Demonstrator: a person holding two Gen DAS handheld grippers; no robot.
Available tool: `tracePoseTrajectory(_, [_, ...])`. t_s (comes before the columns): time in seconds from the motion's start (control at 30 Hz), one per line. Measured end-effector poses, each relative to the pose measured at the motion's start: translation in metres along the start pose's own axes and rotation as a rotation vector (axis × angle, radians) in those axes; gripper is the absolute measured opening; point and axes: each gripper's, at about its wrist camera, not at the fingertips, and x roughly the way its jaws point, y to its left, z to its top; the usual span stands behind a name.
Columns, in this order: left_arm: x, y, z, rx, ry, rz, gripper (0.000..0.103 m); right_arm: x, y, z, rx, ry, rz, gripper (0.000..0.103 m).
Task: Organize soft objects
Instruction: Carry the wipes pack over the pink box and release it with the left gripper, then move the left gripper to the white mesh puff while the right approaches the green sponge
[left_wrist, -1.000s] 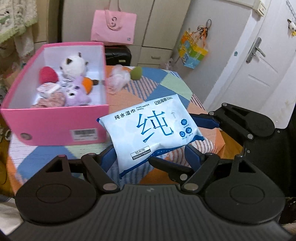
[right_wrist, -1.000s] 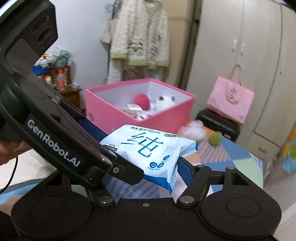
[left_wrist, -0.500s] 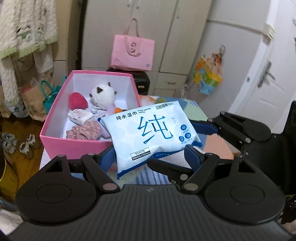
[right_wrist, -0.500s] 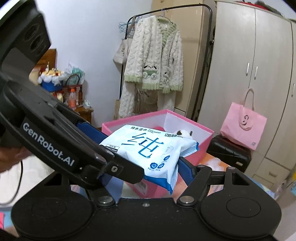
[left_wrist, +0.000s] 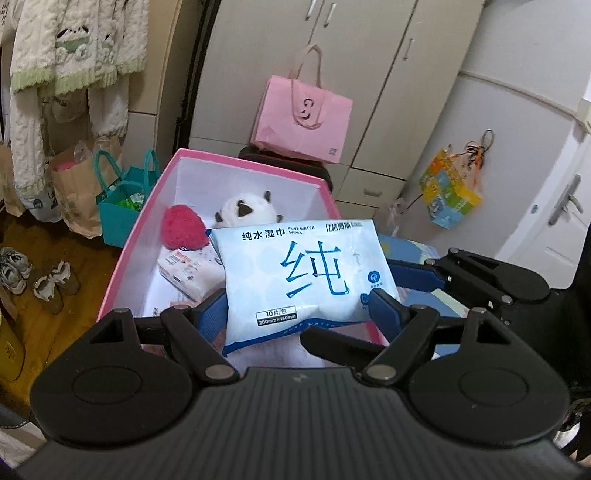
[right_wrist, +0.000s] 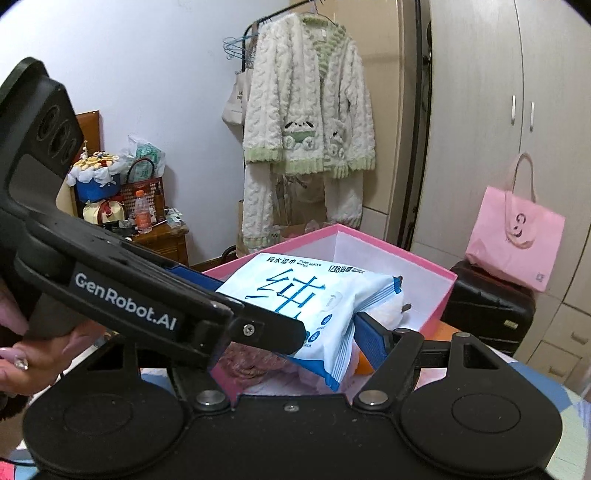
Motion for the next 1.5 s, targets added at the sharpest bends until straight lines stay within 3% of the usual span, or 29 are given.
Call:
tracePoseTrajectory(0.3, [0.034,0.023,0.019,-0.017,0.015,0.026,0.079,0.048,-0.025,0.010,0.019,0.051,0.027,0.077])
tracePoseTrajectory(0.47, [0.032,0.025,0.017,-0.006,-0.037,0.087,0.081,0.055,-0.036,0.006,0.019,0.046,-0.042,0.076])
tracePoseTrajectory(0.83, [-0.003,0.005,0.003,0.110,-0.062,0.112,0.081,-0.010,-0.050,-0.004,0.015,-0.040,-0.077,0.076])
tracePoseTrajectory(1.07, [-0.020,-0.031,-0.002,0.190,-0.067,0.073,0.081,-0.056,-0.068,-0.007,0.064,-0.090,-0.100,0.076])
tracePoseTrajectory(1.37, [-0.020,-0.087,-0.012,0.250,-0.059,-0.045,0.080,-0.114,-0.099,-0.022,0.137,-0.154,-0.153,0.076])
tracePoseTrajectory(1.5, [-0.011,-0.121,-0.020,0.341,-0.088,-0.030,0.080,-0.128,-0.116,-0.027,0.157,-0.164,-0.156,0.076])
